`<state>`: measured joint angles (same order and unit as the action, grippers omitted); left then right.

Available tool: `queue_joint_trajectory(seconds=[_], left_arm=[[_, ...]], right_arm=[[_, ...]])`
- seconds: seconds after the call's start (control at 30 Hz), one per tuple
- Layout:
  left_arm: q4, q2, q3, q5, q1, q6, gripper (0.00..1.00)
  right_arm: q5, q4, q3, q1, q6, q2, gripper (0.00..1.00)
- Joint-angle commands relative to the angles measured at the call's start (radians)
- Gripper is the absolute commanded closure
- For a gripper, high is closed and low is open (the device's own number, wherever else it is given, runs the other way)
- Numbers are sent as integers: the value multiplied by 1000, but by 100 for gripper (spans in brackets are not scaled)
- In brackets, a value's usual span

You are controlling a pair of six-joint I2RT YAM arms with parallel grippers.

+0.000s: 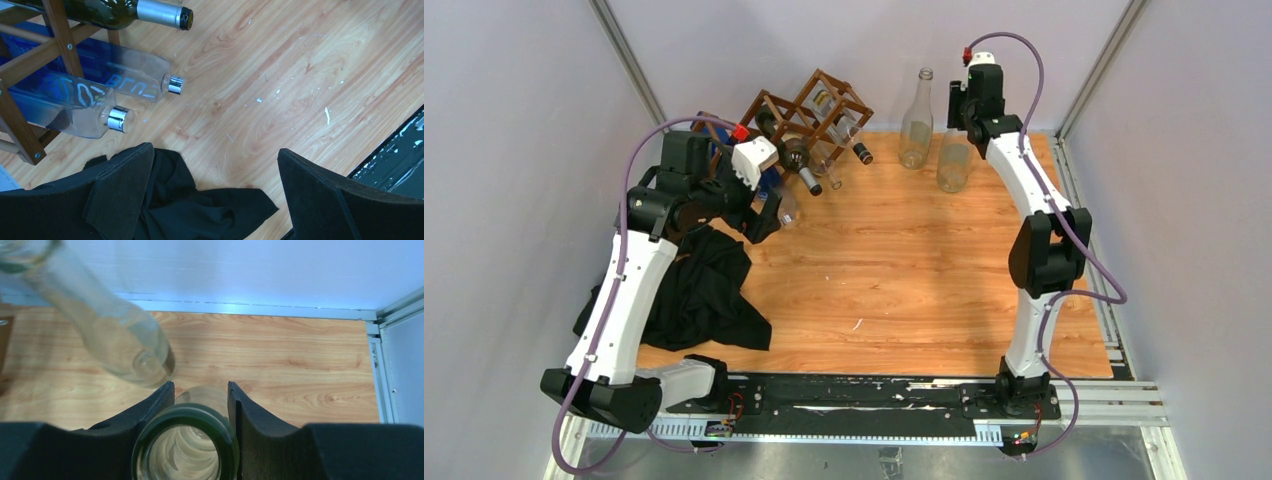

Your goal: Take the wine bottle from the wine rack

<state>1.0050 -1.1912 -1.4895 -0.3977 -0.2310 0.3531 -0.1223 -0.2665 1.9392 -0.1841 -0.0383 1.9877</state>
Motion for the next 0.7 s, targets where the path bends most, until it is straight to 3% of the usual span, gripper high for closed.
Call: queue_joint_trajectory(seconds=[0.0,0.67], left_arm=[[12,19,24,11,7,37,0],[11,8,39,3,7,62,0]], right_arm=[[-82,203,72,33,34,0,100],[-97,326,221,64,49,193,100]])
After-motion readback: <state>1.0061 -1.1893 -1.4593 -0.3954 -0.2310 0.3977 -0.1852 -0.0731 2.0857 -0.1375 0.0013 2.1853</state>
